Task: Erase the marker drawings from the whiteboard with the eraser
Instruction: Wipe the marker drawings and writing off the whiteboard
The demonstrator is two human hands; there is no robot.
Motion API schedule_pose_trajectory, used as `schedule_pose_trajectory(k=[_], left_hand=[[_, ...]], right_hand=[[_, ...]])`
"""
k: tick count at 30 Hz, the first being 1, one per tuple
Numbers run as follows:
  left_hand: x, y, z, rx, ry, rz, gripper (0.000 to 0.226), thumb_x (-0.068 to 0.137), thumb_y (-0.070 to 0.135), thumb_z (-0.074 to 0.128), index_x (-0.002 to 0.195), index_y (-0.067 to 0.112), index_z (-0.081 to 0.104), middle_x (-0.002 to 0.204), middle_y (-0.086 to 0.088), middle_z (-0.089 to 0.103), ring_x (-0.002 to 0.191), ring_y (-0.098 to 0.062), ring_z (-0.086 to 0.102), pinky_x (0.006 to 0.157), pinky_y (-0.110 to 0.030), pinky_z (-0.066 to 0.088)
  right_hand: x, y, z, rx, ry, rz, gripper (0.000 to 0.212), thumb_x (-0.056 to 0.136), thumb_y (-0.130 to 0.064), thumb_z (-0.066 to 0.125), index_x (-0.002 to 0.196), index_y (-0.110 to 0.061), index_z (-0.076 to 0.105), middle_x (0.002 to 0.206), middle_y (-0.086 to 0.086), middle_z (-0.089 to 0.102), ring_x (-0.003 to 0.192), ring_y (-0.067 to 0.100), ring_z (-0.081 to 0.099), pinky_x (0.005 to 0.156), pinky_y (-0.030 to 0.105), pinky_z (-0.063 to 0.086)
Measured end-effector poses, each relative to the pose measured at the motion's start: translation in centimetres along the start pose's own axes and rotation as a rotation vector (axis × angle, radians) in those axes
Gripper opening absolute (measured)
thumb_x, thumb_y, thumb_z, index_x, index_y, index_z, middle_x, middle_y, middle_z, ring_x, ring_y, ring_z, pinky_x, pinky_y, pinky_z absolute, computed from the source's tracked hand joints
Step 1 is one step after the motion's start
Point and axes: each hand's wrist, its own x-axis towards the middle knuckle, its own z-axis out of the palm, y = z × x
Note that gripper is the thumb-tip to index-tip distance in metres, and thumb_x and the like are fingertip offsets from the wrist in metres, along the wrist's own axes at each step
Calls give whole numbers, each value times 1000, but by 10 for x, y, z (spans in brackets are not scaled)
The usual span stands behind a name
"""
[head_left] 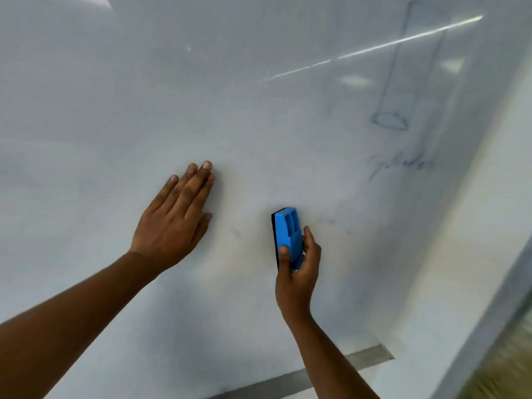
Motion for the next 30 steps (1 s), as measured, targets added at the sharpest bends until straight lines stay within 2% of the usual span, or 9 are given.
schedule_pose_trajectory(k=[4,6,10,13,18,20,22,26,30], left_hand=[[63,26,11,46,18,18,74,111,36,39,172,4,11,182,-10,5,170,-23,2,138,-38,2],[94,37,16,68,22,35,75,111,38,37,172,3,12,182,-11,6,170,-23,3,138,-38,1],[147,54,22,96,32,42,77,108,40,36,172,1,15,182,-12,7,169,-26,7,138,-39,2],[177,67,28,101,55,43,78,107,41,36,171,1,17,182,-12,8,169,-28,11,138,-40,3],[198,91,43,111,103,-6,77,107,42,33,171,1,18,182,-12,9,169,-26,8,138,-41,3],[198,94,48,119,121,-28,77,107,42,31,172,2,17,182,-12,8,169,-27,7,138,-42,4],[198,94,52,123,133,-26,78,107,43,29,172,2,16,182,-12,8,169,-28,8,138,-43,4],[200,92,58,138,173,0,76,108,44,29,172,2,19,181,-13,11,168,-31,13,138,-45,8],[199,88,60,129,197,4,76,108,44,31,172,5,20,181,-12,14,168,-31,16,137,-45,11]], right_hand=[[68,6,-23,19,47,-131,58,101,-36,62,150,-12,45,142,-4,54,135,17,55,101,29,55],[107,12,-41,29,136,-144,55,102,-37,58,151,-15,45,141,-6,54,133,14,56,100,27,55],[195,34,-87,-24,465,-63,50,106,-31,52,149,-6,48,136,9,55,126,25,57,104,45,53],[251,57,-127,-74,636,11,51,105,-33,48,145,-1,53,126,24,61,115,39,59,96,57,53],[318,90,-170,-93,711,101,44,111,-25,42,148,-5,52,127,26,62,117,43,60,100,50,52],[338,86,-177,-93,700,102,43,112,-25,39,149,-7,51,125,25,60,115,43,60,100,46,51],[346,72,-171,-105,649,52,43,112,-24,38,150,-9,51,124,26,56,115,40,59,98,35,46],[299,41,-115,-161,422,-274,51,109,-35,37,147,-4,52,125,17,57,116,34,60,101,38,48],[235,54,-87,-320,85,-601,51,111,-38,35,155,-14,44,133,4,51,121,23,53,107,29,43]])
